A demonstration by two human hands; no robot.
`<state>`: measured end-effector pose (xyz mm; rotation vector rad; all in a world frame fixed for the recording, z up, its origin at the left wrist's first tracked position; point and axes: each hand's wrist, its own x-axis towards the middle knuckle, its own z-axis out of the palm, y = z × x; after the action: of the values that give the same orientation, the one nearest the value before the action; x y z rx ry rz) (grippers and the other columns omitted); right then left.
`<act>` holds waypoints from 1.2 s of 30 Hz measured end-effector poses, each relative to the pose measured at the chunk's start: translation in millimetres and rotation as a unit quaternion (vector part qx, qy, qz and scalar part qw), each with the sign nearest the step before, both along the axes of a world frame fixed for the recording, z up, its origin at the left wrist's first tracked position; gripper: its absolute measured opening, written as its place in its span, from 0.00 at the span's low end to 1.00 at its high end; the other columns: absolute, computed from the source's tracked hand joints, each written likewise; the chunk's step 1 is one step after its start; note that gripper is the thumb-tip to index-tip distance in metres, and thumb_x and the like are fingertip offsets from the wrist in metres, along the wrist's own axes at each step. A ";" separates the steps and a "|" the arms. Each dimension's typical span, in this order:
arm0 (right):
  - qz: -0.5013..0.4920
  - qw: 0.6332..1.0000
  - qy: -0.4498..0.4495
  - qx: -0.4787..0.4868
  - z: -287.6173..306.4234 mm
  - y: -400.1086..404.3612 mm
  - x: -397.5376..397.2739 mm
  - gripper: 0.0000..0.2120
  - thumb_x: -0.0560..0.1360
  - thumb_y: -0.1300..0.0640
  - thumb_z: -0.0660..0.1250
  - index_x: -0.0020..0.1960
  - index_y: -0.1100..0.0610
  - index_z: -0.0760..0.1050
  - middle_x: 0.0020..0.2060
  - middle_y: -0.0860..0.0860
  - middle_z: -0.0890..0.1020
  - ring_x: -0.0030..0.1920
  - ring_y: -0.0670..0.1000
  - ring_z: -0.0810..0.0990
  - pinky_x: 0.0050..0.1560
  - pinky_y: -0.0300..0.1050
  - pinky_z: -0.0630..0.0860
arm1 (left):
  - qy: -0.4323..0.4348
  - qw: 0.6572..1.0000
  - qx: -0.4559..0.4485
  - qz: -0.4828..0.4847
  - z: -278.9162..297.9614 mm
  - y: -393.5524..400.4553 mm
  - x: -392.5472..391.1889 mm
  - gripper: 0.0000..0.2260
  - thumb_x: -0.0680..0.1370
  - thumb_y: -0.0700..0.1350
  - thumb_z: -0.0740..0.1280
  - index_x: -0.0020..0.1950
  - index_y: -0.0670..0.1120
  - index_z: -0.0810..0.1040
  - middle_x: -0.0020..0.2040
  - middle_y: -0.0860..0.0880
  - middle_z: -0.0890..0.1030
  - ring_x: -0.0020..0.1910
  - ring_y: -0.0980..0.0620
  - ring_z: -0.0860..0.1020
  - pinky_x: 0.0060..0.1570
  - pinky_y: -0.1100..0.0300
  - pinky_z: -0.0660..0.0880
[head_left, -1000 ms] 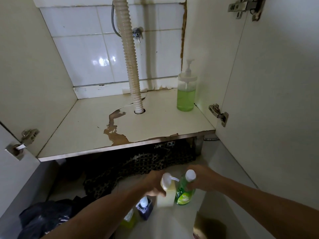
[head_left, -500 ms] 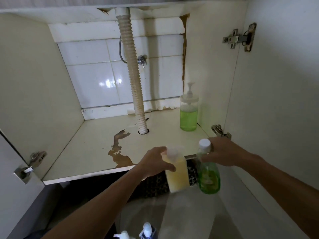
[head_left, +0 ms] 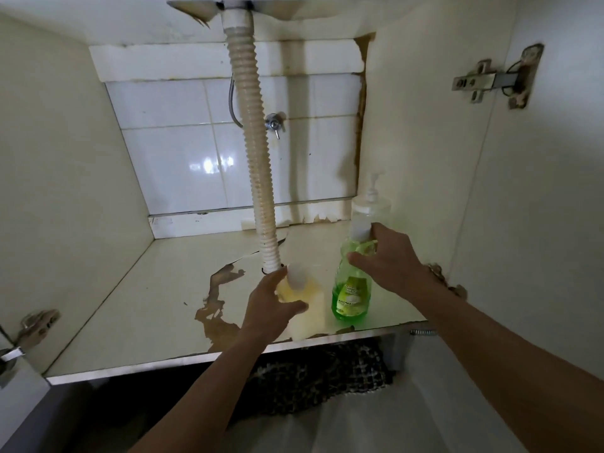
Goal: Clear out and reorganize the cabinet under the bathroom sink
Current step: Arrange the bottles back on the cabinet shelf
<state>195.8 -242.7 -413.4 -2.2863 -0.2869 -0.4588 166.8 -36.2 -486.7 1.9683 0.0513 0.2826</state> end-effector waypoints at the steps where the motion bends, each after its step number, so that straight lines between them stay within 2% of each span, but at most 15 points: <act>1: 0.006 1.000 0.007 -0.003 -3.3 4.2 7.7 0.20 0.70 0.53 0.72 0.59 0.58 0.74 0.47 0.51 0.79 0.45 0.51 0.76 0.45 0.39 0.69 | 0.000 1.000 -0.003 -0.002 -2.7 2.5 4.0 0.35 0.65 0.38 0.78 0.70 0.48 0.72 0.64 0.49 0.77 0.62 0.49 0.74 0.62 0.57 0.70; 3: 0.009 1.000 0.015 -0.001 -5.7 11.0 24.0 0.21 0.70 0.53 0.72 0.60 0.58 0.73 0.47 0.50 0.77 0.46 0.50 0.75 0.46 0.38 0.69 | -0.004 1.000 0.007 -0.017 -5.0 5.8 14.8 0.33 0.67 0.39 0.77 0.70 0.50 0.71 0.63 0.51 0.76 0.61 0.51 0.73 0.58 0.60 0.67; 5: 0.003 1.000 0.012 -0.002 -5.2 15.8 43.3 0.22 0.70 0.53 0.72 0.61 0.58 0.73 0.51 0.51 0.79 0.47 0.48 0.73 0.47 0.37 0.68 | -0.004 0.999 0.029 -0.034 -4.4 6.3 29.2 0.33 0.70 0.40 0.76 0.72 0.51 0.68 0.65 0.51 0.74 0.62 0.52 0.71 0.58 0.61 0.65; 7: -0.002 1.000 0.003 -0.010 -4.4 19.4 63.5 0.22 0.70 0.53 0.72 0.61 0.59 0.74 0.55 0.53 0.80 0.48 0.47 0.72 0.47 0.37 0.66 | 0.005 0.998 0.051 -0.044 -2.3 5.8 47.3 0.34 0.70 0.41 0.75 0.73 0.50 0.66 0.68 0.49 0.71 0.65 0.49 0.70 0.61 0.59 0.66; 11: -0.006 1.000 0.004 -0.004 -4.3 24.3 101.8 0.22 0.70 0.53 0.71 0.61 0.59 0.74 0.56 0.53 0.80 0.48 0.47 0.72 0.47 0.37 0.66 | 0.033 0.997 0.044 -0.061 1.6 7.3 85.4 0.36 0.71 0.40 0.74 0.75 0.50 0.63 0.72 0.47 0.68 0.69 0.45 0.68 0.67 0.50 0.67; 17: -0.008 1.000 -0.001 -0.016 -5.2 28.2 149.2 0.22 0.71 0.51 0.71 0.62 0.58 0.73 0.55 0.53 0.80 0.49 0.48 0.73 0.47 0.38 0.66 | 0.039 0.993 0.068 -0.084 8.5 7.3 142.5 0.34 0.71 0.37 0.73 0.75 0.48 0.64 0.69 0.45 0.72 0.66 0.45 0.70 0.59 0.55 0.67; 20: -0.010 1.000 -0.007 -0.024 -6.3 26.6 163.3 0.23 0.71 0.51 0.70 0.63 0.59 0.72 0.57 0.53 0.79 0.55 0.51 0.76 0.48 0.38 0.66 | 0.035 0.992 0.083 -0.090 9.9 6.2 165.1 0.34 0.71 0.37 0.73 0.74 0.49 0.65 0.66 0.44 0.74 0.65 0.45 0.71 0.56 0.57 0.68; 23: -0.011 1.000 -0.011 -0.017 -8.4 24.6 171.2 0.23 0.72 0.52 0.69 0.64 0.59 0.72 0.59 0.53 0.78 0.57 0.52 0.76 0.49 0.38 0.67 | 0.037 0.993 0.066 -0.088 8.0 6.3 180.6 0.33 0.71 0.36 0.74 0.73 0.51 0.67 0.66 0.45 0.75 0.61 0.47 0.72 0.45 0.63 0.70; 24: -0.009 1.000 -0.010 -0.017 -9.0 24.4 172.9 0.23 0.73 0.52 0.69 0.65 0.59 0.71 0.59 0.53 0.78 0.57 0.52 0.76 0.49 0.38 0.67 | 0.040 0.993 0.060 -0.089 7.4 6.2 184.3 0.33 0.71 0.37 0.74 0.73 0.51 0.67 0.66 0.46 0.74 0.61 0.47 0.72 0.44 0.62 0.69; 27: -0.002 1.000 -0.004 -0.019 -9.8 25.1 175.0 0.23 0.73 0.52 0.68 0.66 0.59 0.71 0.57 0.54 0.79 0.57 0.53 0.76 0.49 0.39 0.68 | 0.051 0.993 0.064 -0.084 6.7 5.6 187.2 0.33 0.72 0.38 0.74 0.74 0.53 0.66 0.68 0.46 0.72 0.66 0.46 0.69 0.53 0.58 0.64; 31: -0.030 0.998 -0.033 -0.045 -5.6 27.2 166.5 0.21 0.73 0.53 0.69 0.63 0.61 0.72 0.56 0.56 0.78 0.57 0.55 0.75 0.49 0.38 0.66 | 0.071 0.993 0.063 -0.074 9.6 4.4 182.8 0.34 0.72 0.40 0.74 0.75 0.53 0.64 0.69 0.45 0.71 0.69 0.45 0.68 0.55 0.58 0.63; 34: -0.060 0.996 -0.058 -0.034 4.1 24.9 147.7 0.24 0.73 0.53 0.70 0.64 0.63 0.69 0.60 0.57 0.75 0.60 0.55 0.73 0.52 0.40 0.66 | 0.080 0.991 0.086 -0.069 9.4 -0.6 167.7 0.40 0.72 0.40 0.74 0.78 0.53 0.55 0.73 0.43 0.66 0.71 0.43 0.66 0.56 0.57 0.65; 36: -0.049 0.997 -0.068 0.006 5.5 22.3 125.0 0.26 0.73 0.53 0.71 0.66 0.62 0.68 0.62 0.55 0.75 0.59 0.53 0.75 0.54 0.40 0.69 | 0.079 0.993 0.071 -0.057 3.0 -7.4 150.3 0.45 0.71 0.42 0.75 0.79 0.52 0.49 0.76 0.45 0.62 0.73 0.42 0.63 0.62 0.51 0.67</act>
<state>320.8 -220.4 -407.9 -2.2685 -0.2396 -0.6650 317.2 -43.6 -483.7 2.1227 0.0205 0.0571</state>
